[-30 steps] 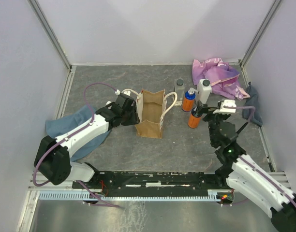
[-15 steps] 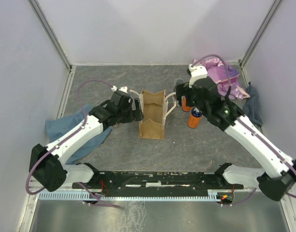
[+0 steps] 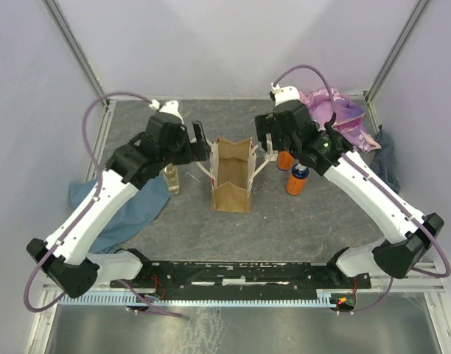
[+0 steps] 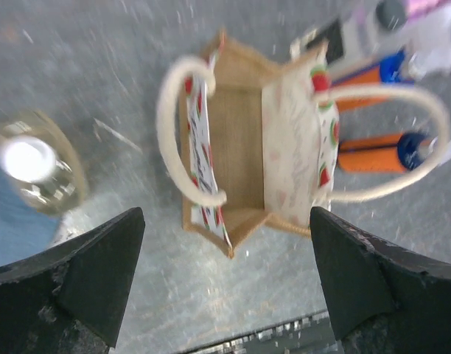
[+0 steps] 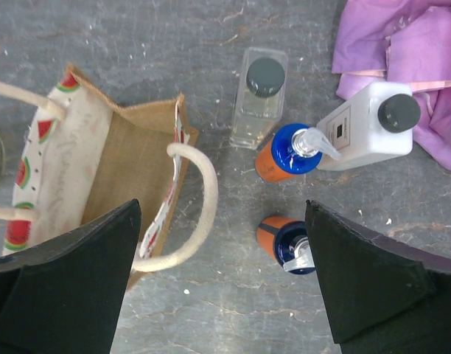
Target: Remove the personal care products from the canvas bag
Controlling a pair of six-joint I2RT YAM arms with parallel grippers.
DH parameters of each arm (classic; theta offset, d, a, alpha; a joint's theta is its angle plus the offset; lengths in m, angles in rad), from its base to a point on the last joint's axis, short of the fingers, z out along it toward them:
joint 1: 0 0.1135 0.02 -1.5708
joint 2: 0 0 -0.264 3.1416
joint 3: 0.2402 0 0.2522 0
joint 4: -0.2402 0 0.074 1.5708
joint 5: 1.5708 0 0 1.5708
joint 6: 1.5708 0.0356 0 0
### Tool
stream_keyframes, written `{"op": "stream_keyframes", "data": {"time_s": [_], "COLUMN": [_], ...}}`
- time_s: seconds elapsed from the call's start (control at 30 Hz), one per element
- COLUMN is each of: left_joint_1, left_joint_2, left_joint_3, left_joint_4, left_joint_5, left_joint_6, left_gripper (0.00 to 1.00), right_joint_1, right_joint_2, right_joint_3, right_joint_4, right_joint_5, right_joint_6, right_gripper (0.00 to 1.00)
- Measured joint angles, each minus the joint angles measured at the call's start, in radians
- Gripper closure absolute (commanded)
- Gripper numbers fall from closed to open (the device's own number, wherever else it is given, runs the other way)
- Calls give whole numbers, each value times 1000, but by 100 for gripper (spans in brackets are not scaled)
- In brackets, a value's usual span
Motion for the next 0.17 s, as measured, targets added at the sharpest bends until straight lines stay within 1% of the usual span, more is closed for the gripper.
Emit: {"op": "stream_keyframes", "data": {"time_s": [0.1, 0.17], "left_joint_1": [25, 98], "left_joint_2": [4, 10], "left_joint_3": [138, 210], "left_joint_4": [-34, -33], "left_joint_5": [-85, -111], "left_joint_6": [43, 81], "left_gripper": [1, 1], "right_joint_1": [-2, -8], "right_joint_2": [30, 44], "right_joint_3": [70, 97], "right_joint_4": [-19, -35], "right_joint_5": [7, 6], "right_joint_6": [19, 31], "right_gripper": [0, 0]}}
